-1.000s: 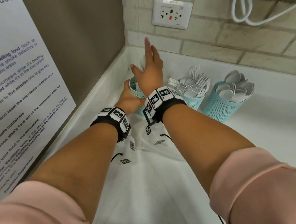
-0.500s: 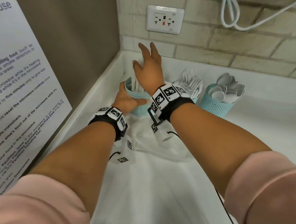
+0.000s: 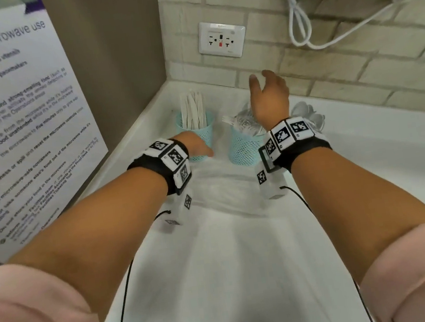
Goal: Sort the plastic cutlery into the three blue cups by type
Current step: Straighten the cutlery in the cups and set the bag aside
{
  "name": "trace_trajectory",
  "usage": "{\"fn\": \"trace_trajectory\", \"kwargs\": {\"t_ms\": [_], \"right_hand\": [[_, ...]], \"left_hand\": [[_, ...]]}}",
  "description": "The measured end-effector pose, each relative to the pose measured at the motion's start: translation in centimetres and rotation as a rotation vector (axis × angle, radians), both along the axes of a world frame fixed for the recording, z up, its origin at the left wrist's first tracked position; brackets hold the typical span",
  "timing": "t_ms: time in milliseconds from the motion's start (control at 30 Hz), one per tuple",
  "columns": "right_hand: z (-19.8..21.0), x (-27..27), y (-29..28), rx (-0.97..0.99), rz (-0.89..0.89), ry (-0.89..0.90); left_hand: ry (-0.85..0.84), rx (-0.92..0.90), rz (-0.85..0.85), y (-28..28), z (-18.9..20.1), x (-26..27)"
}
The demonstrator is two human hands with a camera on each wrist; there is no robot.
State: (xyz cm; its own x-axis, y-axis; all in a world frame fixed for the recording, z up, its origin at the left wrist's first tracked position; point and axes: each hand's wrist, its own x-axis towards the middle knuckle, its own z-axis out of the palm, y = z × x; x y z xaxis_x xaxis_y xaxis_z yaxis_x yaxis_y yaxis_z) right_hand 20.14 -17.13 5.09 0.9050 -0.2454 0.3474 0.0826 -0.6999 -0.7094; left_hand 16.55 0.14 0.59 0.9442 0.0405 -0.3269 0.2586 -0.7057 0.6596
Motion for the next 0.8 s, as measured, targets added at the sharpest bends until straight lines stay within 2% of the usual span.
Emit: {"fn": "trace_trajectory", "kwargs": {"t_ms": [100, 167, 300, 533, 600, 633, 700, 800], "right_hand": [[-2.1, -1.5, -0.2, -0.050, 0.022, 0.009], [-3.3, -2.2, -0.3, -0.101, 0.051, -0.027], [-4.6, -2.7, -0.4, -0.203, 0.085, -0.010], [-4.8, -1.9, -0.5, -0.185, 0.155, 0.092], [-4.6, -1.5, -0.5, -0.206, 0.168, 0.118], [-4.7, -1.3, -0.5, -0.230, 0.169, 0.129], [-4.7, -0.8, -0.5, -0.284, 0.178, 0.148], [-4.2, 0.4, -1.2, -0.281, 0.179, 0.189]], "left_hand": [[-0.072, 0.120, -0.138, -2.5, 1.4, -1.2], [-0.133, 0.048, -0.173, -4.2, 1.3, -1.5], [-0.230, -0.185, -0.083, -7.0, -0.4, -0.7], [-0.206, -0.397, -0.001, -8.9, -4.0, 1.8], [-0.276, -0.358, -0.072, -8.8, -3.6, 1.8], [-0.299, -0.438, -0.084, -9.2, -3.5, 1.9], [-0.293, -0.749, 0.035, -9.2, -3.4, 2.4], [-0.277, -0.548, 0.043, -9.3, -4.3, 2.8]]}}
